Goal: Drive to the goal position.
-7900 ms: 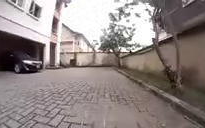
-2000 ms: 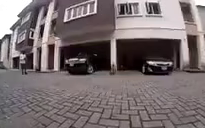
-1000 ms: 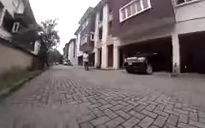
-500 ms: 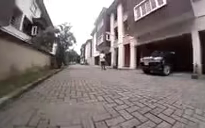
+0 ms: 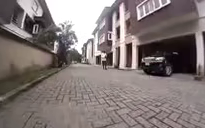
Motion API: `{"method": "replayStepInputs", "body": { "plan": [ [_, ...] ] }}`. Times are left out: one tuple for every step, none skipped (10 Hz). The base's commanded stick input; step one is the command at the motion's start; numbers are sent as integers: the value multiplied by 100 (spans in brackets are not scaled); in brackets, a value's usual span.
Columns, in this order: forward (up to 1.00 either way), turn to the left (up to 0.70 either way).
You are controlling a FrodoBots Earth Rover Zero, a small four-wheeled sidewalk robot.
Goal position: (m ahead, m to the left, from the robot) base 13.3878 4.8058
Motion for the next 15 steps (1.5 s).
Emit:
{"method": "replayStepInputs", "body": {
  "plan": [
    [70, 0],
    [70, 0],
    [70, 0],
    [70, 3],
    [70, 18],
    [70, 35],
    [70, 35],
    [70, 35],
    [70, 35],
    [70, 35],
    [70, 35],
    [70, 0],
    [70, 0],
    [70, 0],
    [70, 0]
  ]
}}
